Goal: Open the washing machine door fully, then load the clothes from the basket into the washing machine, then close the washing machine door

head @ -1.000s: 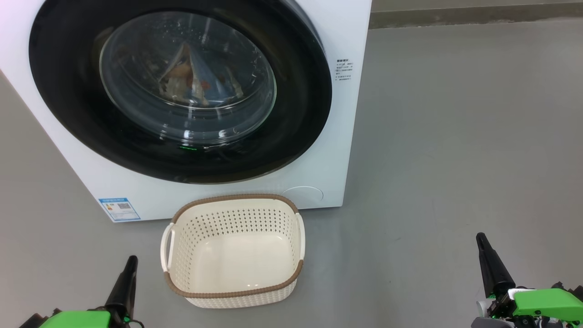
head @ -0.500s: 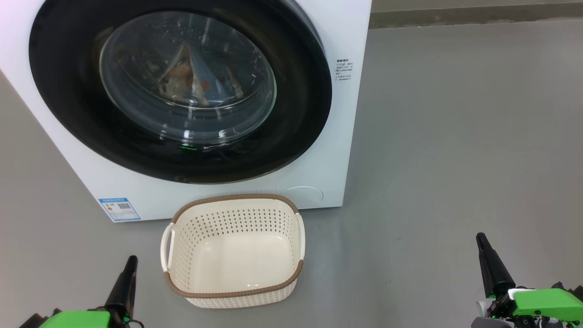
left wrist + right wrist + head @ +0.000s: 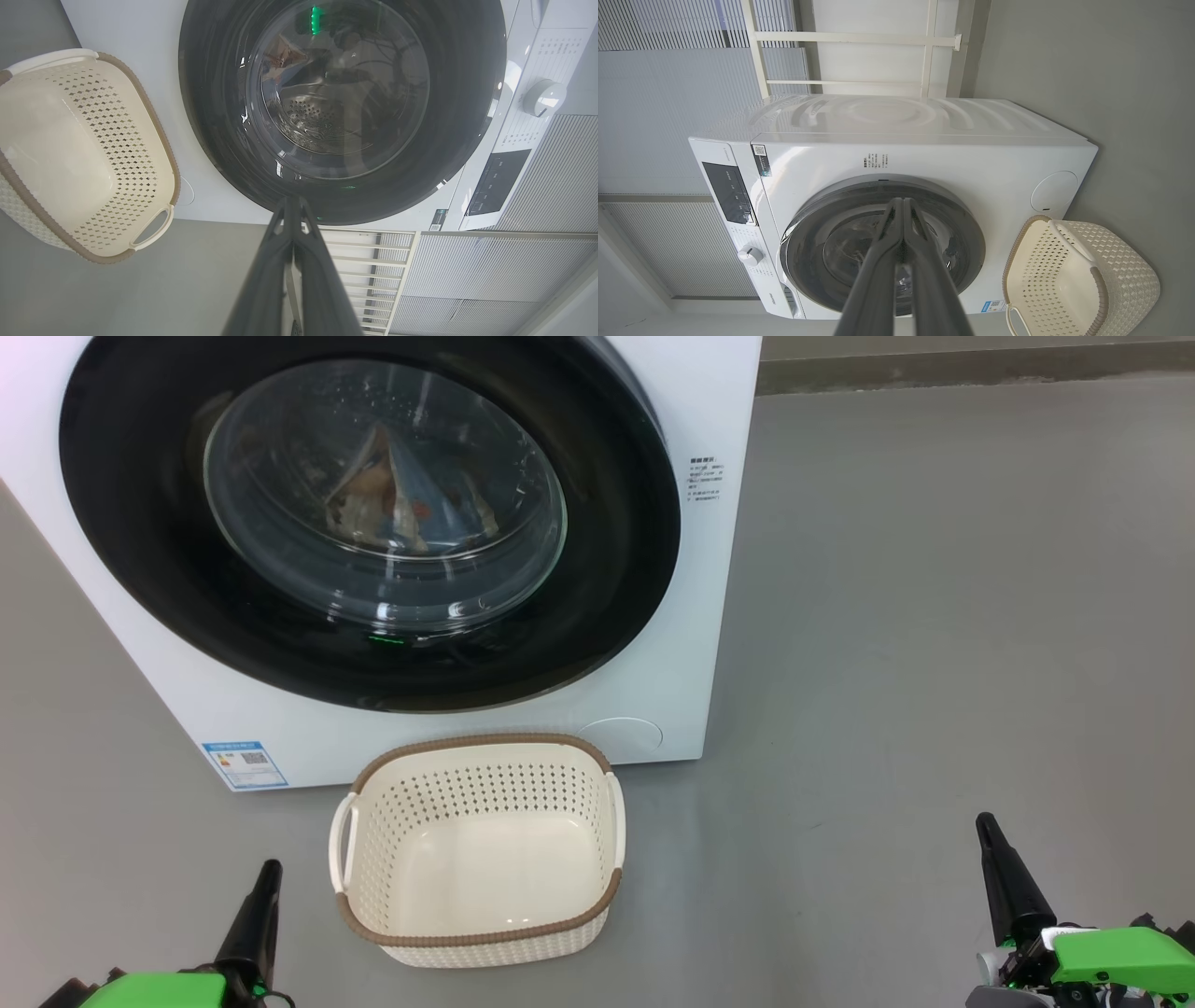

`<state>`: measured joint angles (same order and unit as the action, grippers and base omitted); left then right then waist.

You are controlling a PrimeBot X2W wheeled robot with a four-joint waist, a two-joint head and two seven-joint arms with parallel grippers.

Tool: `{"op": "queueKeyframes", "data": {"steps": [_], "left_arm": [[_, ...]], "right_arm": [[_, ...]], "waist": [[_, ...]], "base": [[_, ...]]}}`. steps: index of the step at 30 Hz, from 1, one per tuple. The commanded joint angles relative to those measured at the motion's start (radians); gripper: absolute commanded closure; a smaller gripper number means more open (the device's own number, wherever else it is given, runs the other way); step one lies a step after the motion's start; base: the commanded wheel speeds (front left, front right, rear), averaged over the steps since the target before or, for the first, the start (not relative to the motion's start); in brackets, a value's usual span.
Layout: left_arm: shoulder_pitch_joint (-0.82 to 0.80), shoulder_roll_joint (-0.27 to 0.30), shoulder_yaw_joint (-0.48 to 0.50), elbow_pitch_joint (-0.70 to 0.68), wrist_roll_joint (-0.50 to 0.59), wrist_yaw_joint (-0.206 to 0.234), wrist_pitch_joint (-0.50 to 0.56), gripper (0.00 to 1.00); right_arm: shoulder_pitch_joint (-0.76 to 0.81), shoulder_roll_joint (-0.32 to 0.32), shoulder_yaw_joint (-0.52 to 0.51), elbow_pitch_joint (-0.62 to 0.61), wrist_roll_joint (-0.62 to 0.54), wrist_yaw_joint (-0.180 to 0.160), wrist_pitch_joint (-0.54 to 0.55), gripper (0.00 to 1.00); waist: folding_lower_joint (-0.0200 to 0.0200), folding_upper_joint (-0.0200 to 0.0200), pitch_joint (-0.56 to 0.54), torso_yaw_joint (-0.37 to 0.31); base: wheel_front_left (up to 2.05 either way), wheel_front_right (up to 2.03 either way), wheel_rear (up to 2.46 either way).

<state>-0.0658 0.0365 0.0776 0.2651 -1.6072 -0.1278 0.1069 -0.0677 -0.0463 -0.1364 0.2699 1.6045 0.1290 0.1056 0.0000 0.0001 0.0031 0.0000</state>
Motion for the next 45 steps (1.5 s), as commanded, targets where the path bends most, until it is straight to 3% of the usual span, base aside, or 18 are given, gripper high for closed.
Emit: {"op": "queueKeyframes", "data": {"steps": [1,45], "left_arm": [[-0.042,0.015,0.035,-0.02,-0.002,-0.003,0.006,1.0],[-0.042,0.014,0.036,-0.02,-0.001,-0.003,0.006,1.0]], "right_arm": [[-0.04,-0.004,0.023,-0.025,0.004,0.002,0.008,1.0],[-0.04,-0.004,0.023,-0.025,0.004,0.002,0.008,1.0]], "waist": [[0.0,-0.0001,0.0,0.0],[0.0,-0.0001,0.0,0.0]], "base": [[0.0,0.0,0.0],[0.0,0.0,0.0]]}}
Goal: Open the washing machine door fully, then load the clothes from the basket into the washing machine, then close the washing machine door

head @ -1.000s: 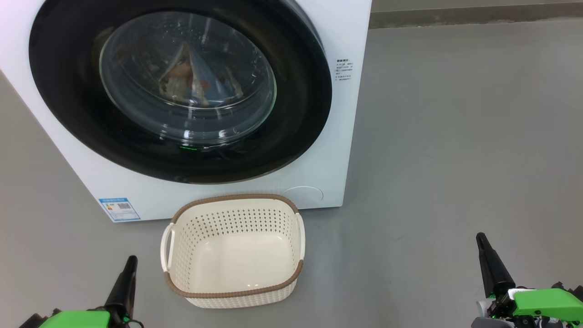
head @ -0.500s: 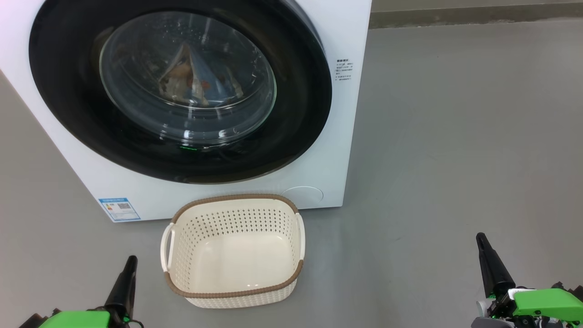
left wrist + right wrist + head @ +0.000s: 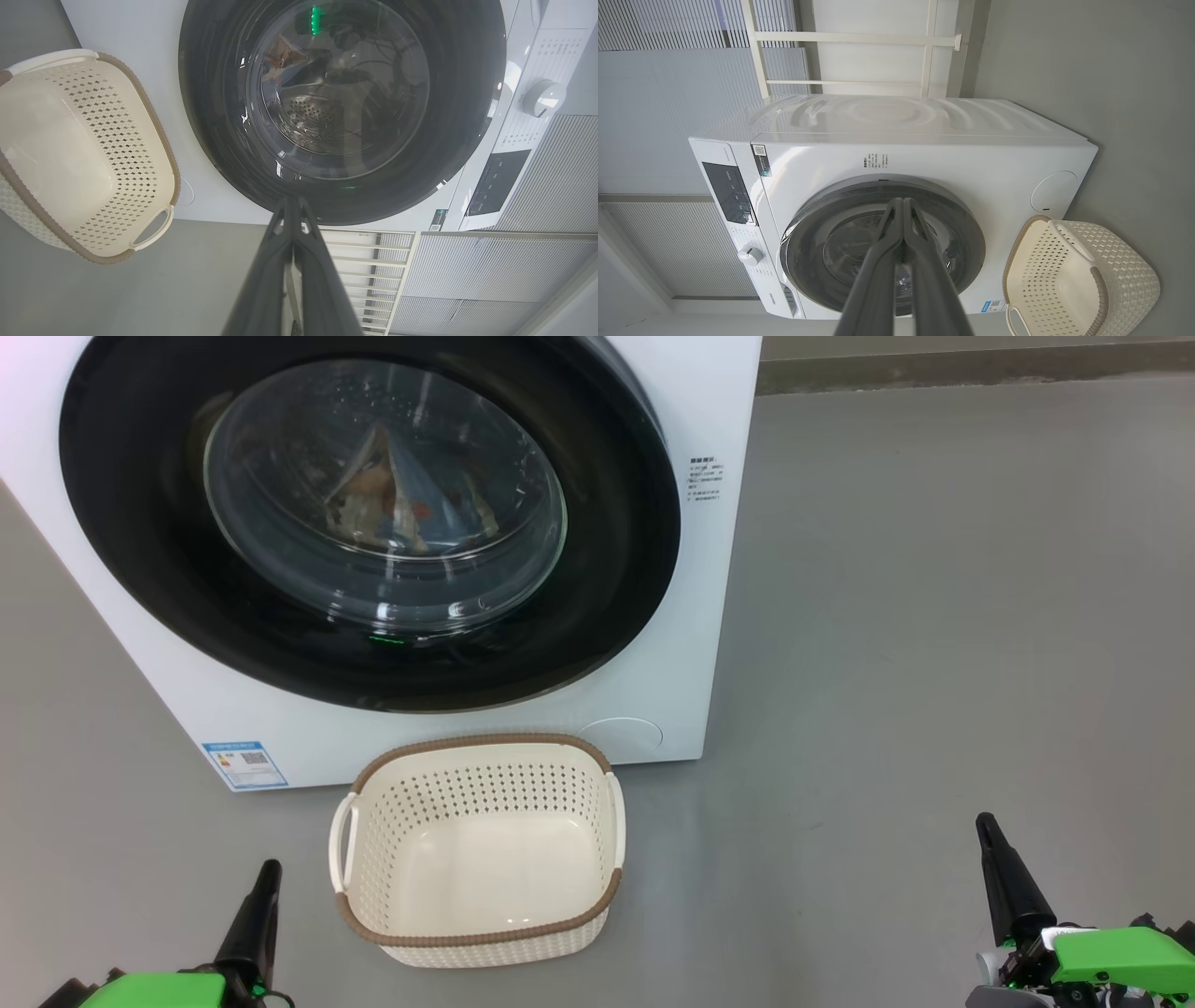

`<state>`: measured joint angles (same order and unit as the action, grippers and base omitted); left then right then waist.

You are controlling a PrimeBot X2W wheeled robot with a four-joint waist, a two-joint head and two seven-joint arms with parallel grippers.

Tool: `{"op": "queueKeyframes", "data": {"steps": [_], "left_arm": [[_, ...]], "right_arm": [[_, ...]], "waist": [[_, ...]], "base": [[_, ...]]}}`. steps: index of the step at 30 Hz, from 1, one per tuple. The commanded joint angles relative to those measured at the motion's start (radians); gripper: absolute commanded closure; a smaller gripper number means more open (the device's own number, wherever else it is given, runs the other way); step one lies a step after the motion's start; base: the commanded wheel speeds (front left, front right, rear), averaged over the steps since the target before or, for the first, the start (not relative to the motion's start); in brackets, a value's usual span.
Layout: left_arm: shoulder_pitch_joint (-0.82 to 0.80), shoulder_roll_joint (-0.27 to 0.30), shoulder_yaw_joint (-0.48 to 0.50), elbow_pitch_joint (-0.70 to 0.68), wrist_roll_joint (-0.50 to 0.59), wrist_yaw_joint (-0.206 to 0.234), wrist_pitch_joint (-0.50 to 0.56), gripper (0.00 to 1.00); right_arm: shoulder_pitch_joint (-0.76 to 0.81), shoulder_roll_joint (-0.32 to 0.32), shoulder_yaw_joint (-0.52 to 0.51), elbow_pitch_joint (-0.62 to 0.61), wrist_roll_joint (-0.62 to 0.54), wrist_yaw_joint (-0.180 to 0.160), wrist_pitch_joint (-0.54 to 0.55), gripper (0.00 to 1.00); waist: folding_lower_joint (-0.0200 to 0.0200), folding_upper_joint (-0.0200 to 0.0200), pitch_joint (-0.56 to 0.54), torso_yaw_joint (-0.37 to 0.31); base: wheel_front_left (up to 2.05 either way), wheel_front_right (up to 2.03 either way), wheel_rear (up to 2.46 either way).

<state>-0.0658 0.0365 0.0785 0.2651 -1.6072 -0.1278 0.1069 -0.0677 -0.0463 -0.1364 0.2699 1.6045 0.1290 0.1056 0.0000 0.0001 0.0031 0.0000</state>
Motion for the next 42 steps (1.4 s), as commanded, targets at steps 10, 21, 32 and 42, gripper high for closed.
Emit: {"op": "queueKeyframes", "data": {"steps": [10,21,32,42], "left_arm": [[-0.042,0.014,0.036,-0.02,-0.001,-0.003,0.007,1.0],[-0.042,0.014,0.036,-0.02,-0.001,-0.003,0.007,1.0],[-0.042,0.014,0.036,-0.02,-0.001,-0.003,0.007,1.0],[-0.042,0.014,0.036,-0.02,-0.001,-0.003,0.007,1.0]], "right_arm": [[-0.04,-0.004,0.023,-0.025,0.004,0.002,0.008,1.0],[-0.04,-0.004,0.023,-0.025,0.004,0.002,0.008,1.0],[-0.04,-0.004,0.023,-0.025,0.004,0.002,0.008,1.0],[-0.04,-0.004,0.023,-0.025,0.004,0.002,0.008,1.0]], "waist": [[0.0,-0.0001,0.0,0.0],[0.0,-0.0001,0.0,0.0],[0.0,-0.0001,0.0,0.0],[0.0,-0.0001,0.0,0.0]], "base": [[0.0,0.0,0.0],[0.0,0.0,0.0],[0.0,0.0,0.0],[0.0,0.0,0.0]]}}
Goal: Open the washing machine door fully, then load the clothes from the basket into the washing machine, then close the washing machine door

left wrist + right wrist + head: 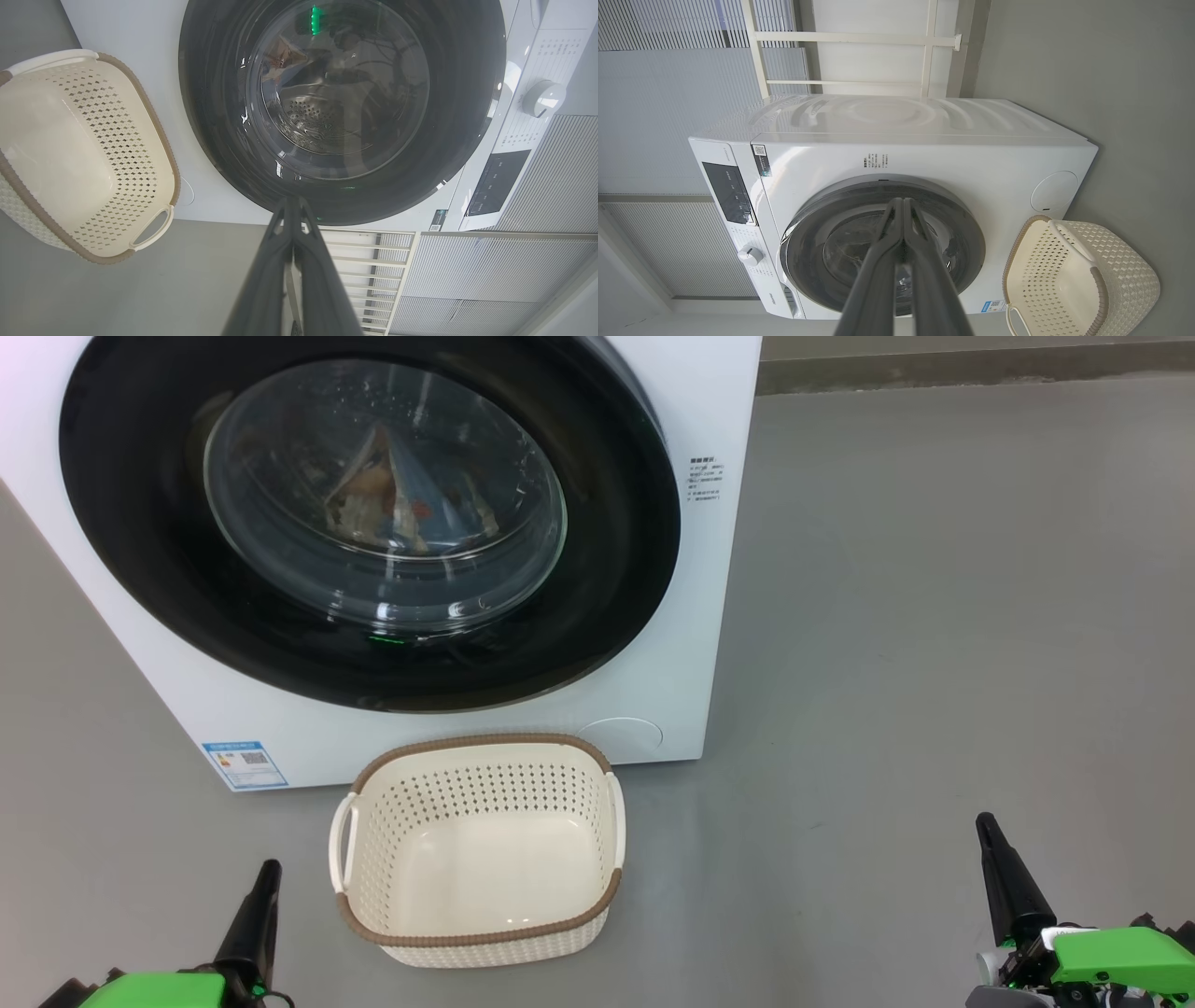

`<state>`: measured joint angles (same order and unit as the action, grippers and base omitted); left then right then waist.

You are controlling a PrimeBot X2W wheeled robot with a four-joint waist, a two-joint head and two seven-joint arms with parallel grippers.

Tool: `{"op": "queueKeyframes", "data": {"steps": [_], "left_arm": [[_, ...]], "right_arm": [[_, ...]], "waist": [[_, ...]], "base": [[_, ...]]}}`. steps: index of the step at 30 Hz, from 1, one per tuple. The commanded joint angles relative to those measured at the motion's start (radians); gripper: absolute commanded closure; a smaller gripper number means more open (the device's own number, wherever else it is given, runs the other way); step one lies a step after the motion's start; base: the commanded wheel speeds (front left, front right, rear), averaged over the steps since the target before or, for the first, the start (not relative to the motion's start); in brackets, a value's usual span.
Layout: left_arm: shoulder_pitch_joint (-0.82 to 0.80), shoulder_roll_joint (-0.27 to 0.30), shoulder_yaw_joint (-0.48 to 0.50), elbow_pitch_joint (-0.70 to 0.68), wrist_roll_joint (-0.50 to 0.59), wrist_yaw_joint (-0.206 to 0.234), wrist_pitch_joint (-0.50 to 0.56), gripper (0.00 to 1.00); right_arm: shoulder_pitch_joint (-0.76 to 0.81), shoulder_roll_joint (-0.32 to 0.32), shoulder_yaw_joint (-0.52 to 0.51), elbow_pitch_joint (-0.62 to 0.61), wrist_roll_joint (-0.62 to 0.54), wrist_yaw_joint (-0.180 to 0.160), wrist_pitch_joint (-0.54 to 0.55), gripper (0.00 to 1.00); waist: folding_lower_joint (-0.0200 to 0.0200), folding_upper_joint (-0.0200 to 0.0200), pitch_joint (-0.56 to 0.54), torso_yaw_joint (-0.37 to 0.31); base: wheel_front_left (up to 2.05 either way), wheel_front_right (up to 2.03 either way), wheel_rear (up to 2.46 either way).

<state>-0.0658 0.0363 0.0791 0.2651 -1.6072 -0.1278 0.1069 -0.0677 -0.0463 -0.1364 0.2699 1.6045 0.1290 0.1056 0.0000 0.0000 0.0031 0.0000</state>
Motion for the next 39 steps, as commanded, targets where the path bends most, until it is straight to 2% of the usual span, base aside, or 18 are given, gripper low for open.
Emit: {"op": "queueKeyframes", "data": {"steps": [1,39], "left_arm": [[-0.042,0.014,0.035,-0.02,-0.001,-0.003,0.007,1.0],[-0.042,0.014,0.036,-0.02,-0.001,-0.003,0.007,1.0]], "right_arm": [[-0.04,-0.004,0.023,-0.025,0.004,0.002,0.008,1.0],[-0.04,-0.004,0.023,-0.025,0.004,0.002,0.007,1.0]], "waist": [[0.0,0.0,0.0,0.0],[0.0,0.0,0.0,0.0]], "base": [[0.0,0.0,0.0],[0.0,0.0,0.0]]}}
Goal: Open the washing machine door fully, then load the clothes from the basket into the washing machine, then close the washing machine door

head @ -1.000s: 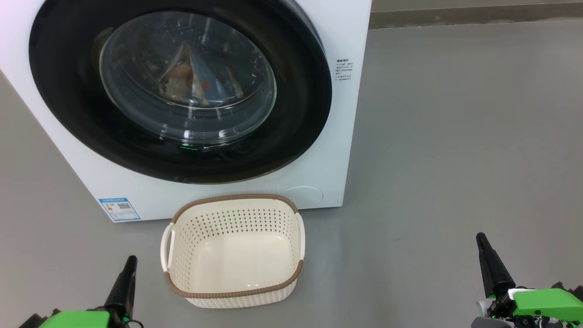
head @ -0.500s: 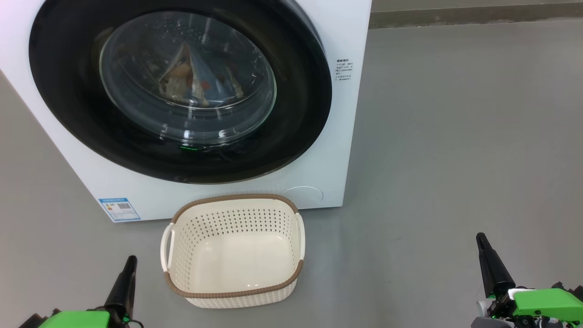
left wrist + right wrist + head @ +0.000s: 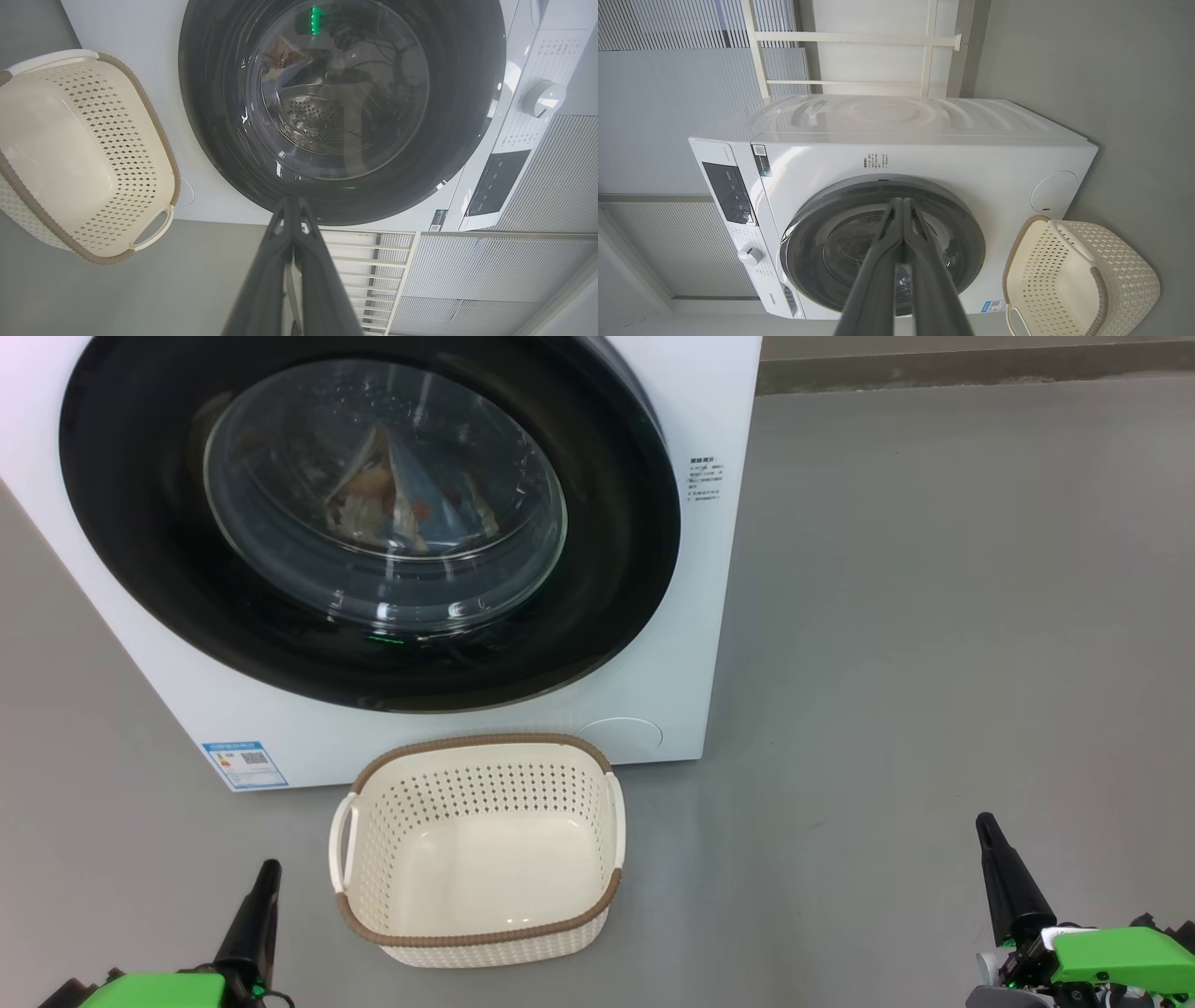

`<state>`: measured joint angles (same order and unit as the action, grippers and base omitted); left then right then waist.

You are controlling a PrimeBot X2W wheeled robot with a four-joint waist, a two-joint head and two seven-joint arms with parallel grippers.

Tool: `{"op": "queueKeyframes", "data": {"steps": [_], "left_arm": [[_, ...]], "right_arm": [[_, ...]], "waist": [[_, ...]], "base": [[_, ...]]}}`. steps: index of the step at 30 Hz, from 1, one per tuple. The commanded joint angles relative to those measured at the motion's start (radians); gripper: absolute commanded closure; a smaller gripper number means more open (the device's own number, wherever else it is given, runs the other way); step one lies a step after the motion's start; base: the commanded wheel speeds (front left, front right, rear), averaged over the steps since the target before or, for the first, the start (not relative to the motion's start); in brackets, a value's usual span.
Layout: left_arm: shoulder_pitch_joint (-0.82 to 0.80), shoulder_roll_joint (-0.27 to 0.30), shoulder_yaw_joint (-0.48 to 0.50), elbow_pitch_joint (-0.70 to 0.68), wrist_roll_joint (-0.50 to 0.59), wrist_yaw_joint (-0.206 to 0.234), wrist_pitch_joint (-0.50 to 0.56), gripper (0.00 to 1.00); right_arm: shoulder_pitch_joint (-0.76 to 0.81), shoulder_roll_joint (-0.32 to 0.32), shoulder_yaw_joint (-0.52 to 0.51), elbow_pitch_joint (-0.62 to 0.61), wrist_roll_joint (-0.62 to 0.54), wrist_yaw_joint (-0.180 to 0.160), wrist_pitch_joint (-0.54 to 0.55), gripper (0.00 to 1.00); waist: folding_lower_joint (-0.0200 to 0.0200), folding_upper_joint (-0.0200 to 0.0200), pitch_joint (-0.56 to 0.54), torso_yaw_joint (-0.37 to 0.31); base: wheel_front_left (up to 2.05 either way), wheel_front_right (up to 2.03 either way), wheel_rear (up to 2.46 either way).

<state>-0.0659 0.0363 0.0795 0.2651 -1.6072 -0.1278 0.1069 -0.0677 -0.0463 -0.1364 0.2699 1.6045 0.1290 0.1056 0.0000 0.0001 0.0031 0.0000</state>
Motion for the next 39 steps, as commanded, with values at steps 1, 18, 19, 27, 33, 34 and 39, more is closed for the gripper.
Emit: {"op": "queueKeyframes", "data": {"steps": [1,18,19,27,33,34,39], "left_arm": [[-0.042,0.014,0.035,-0.02,-0.001,-0.003,0.007,1.0],[-0.042,0.014,0.035,-0.02,-0.001,-0.003,0.007,1.0],[-0.042,0.014,0.035,-0.02,-0.001,-0.003,0.007,1.0],[-0.042,0.014,0.035,-0.02,-0.001,-0.003,0.007,1.0],[-0.042,0.014,0.035,-0.02,-0.001,-0.003,0.007,1.0],[-0.042,0.014,0.035,-0.02,-0.001,-0.003,0.007,1.0],[-0.042,0.014,0.035,-0.02,-0.001,-0.003,0.007,1.0]], "right_arm": [[-0.04,-0.004,0.023,-0.025,0.004,0.002,0.007,1.0],[-0.04,-0.004,0.023,-0.025,0.004,0.002,0.007,1.0],[-0.04,-0.004,0.023,-0.025,0.004,0.002,0.007,1.0],[-0.04,-0.004,0.023,-0.025,0.004,0.002,0.007,1.0],[-0.04,-0.004,0.023,-0.025,0.004,0.002,0.007,1.0],[-0.04,-0.004,0.023,-0.025,0.004,0.002,0.007,1.0],[-0.04,-0.004,0.023,-0.025,0.004,0.002,0.007,1.0]], "waist": [[0.0,-0.0001,0.0,0.0],[0.0,-0.0001,0.0,0.0],[0.0,-0.0001,0.0,0.0],[0.0,-0.0001,0.0,0.0],[0.0,-0.0001,0.0,0.0],[0.0,-0.0001,0.0,0.0],[0.0,-0.0001,0.0,0.0]], "base": [[0.0,0.0,0.0],[0.0,0.0,0.0],[0.0,0.0,0.0],[0.0,0.0,0.0],[0.0,0.0,0.0],[0.0,0.0,0.0],[0.0,0.0,0.0]]}}
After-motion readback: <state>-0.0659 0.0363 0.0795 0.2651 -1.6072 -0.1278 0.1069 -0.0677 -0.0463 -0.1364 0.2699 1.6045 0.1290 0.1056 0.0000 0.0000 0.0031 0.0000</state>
